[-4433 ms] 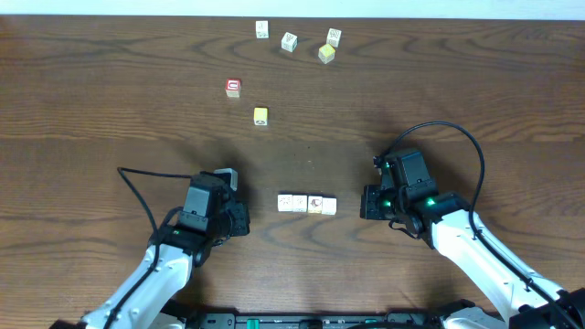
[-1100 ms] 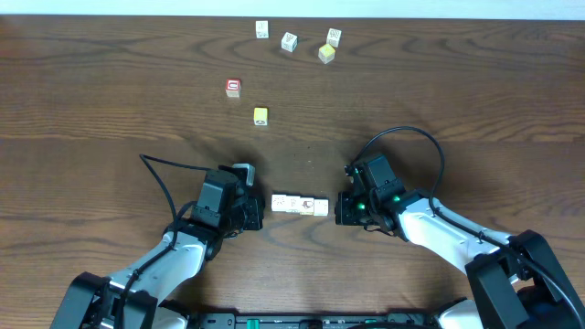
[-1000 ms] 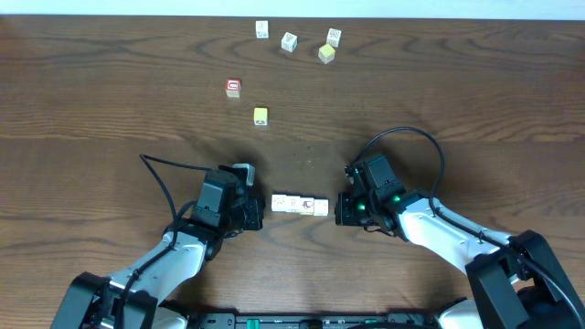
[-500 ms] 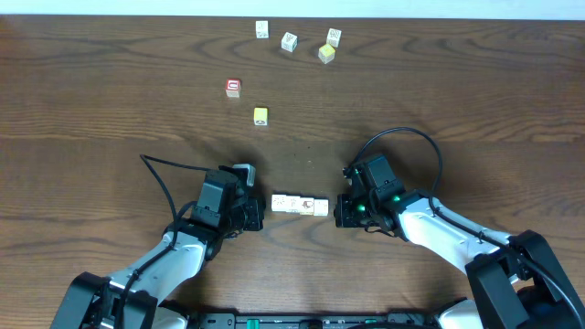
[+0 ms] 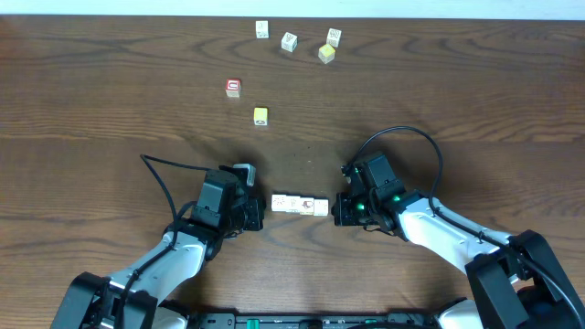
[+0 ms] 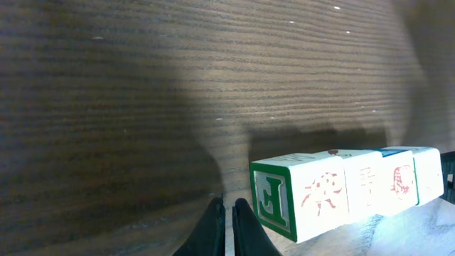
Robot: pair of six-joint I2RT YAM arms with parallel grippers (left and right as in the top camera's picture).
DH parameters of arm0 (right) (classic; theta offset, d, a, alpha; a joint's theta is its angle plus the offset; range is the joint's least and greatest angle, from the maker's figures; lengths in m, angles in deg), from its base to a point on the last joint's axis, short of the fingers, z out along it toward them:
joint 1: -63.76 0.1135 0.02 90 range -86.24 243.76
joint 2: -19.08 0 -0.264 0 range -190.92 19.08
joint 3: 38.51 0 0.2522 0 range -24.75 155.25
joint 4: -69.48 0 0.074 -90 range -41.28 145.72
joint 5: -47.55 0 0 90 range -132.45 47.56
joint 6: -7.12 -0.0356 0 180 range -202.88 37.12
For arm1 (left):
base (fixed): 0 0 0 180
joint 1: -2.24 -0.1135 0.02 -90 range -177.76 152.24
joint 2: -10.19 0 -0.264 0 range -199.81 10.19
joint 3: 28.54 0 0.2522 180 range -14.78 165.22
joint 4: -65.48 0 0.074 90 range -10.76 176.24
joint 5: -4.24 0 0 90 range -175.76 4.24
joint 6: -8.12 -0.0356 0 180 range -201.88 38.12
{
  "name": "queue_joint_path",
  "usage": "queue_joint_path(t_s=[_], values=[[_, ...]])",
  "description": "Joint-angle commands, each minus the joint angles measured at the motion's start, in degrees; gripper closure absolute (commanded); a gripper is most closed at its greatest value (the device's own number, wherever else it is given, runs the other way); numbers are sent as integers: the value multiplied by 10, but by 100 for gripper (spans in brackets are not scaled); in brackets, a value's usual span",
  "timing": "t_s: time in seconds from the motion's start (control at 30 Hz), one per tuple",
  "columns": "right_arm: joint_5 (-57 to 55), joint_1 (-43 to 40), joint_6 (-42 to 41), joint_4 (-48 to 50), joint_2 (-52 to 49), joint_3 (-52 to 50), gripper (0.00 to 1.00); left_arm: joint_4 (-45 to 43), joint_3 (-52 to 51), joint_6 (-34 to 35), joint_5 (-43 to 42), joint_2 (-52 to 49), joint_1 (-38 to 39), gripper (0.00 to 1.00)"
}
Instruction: Lift 4 blocks
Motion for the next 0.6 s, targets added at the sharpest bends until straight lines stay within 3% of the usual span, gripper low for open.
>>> queue_joint_path(t_s=[0.0, 0.57], values=[[15, 7, -5, 4, -3, 5, 99, -4, 1, 3, -15, -2, 1, 93], [-33, 7, -20, -7, -3, 5, 99, -23, 1, 0, 16, -2, 1, 93]])
